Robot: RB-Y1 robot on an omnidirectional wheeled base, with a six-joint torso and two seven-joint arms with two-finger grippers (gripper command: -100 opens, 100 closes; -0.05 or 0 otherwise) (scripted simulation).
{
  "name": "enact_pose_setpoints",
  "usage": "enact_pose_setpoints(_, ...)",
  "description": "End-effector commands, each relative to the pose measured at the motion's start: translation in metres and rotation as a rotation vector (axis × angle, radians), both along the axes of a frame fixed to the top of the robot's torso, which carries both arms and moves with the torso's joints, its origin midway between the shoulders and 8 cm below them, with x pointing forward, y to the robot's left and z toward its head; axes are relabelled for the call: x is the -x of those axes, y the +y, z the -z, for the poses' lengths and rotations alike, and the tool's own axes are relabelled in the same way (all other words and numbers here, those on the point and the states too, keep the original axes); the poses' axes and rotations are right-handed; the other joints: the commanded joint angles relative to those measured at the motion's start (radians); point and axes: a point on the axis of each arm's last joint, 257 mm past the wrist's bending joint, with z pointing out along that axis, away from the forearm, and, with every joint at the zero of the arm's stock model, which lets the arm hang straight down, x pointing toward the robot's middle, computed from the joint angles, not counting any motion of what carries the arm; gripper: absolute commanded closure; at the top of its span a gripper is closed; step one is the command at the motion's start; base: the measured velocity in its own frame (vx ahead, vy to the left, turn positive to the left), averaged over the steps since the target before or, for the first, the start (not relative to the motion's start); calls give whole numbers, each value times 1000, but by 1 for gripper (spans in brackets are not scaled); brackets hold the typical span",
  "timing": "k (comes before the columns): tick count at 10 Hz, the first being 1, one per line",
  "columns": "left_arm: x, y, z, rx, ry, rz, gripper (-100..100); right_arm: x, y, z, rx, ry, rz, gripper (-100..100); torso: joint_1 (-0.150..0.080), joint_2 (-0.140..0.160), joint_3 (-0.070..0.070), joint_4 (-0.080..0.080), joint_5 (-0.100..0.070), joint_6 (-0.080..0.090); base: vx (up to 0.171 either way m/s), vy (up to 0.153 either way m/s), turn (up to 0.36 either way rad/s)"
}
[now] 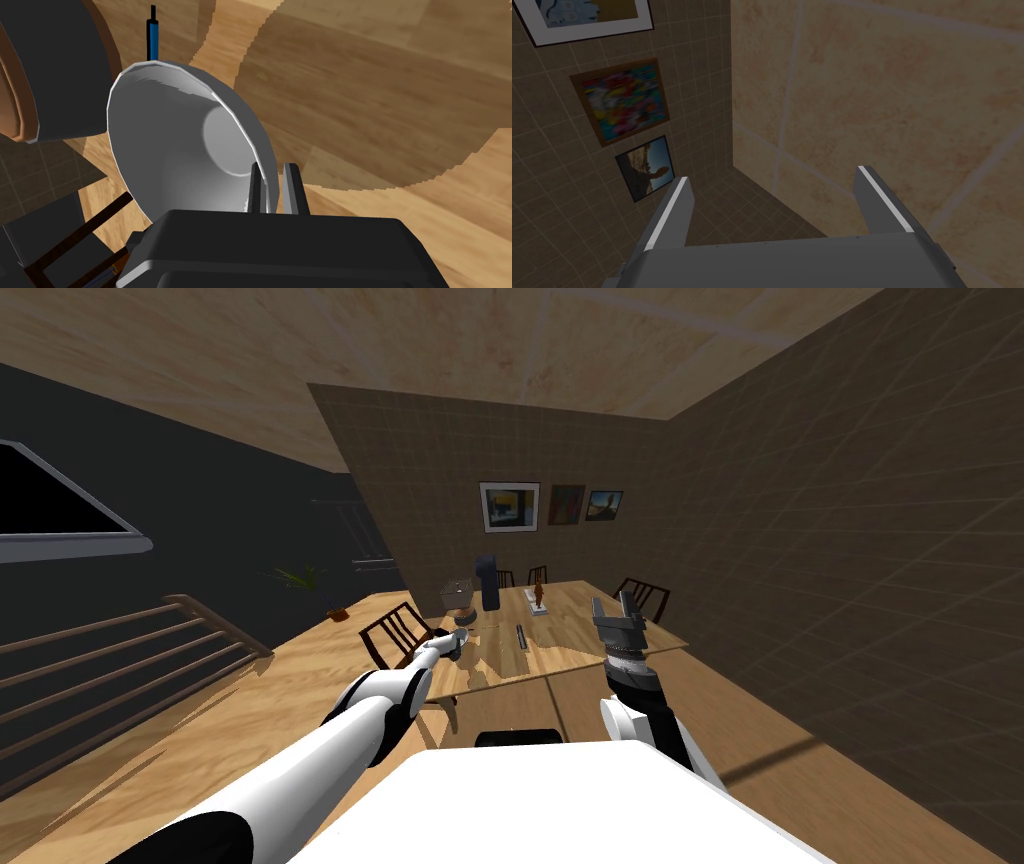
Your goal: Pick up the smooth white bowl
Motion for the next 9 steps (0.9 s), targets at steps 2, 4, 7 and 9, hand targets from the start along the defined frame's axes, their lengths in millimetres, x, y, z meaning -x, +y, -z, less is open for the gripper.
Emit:
enact_pose_setpoints(2, -1, 0, -1, 0, -3, -1, 100, 0, 0, 0, 0, 0, 0, 0, 0, 0, 0, -1, 0, 0, 0, 0, 0)
enact_pose_setpoints(4, -1, 0, -1, 1, -3, -1, 0, 0, 0, 0, 0, 0, 0, 0, -1, 1, 0, -1, 0, 0, 0, 0, 0)
enact_pose_setpoints(7, -12, 7, -17, -3, -6, 4, 100, 0, 0, 0, 0, 0, 0, 0, -2, 7, 4, 1, -1, 0, -76, -19, 8)
enact_pose_setpoints(9, -11, 7, -17, -2, -5, 3, 0, 0, 0, 0, 0, 0, 0, 0, -2, 4, 2, 0, -1, 0, -14, -5, 1)
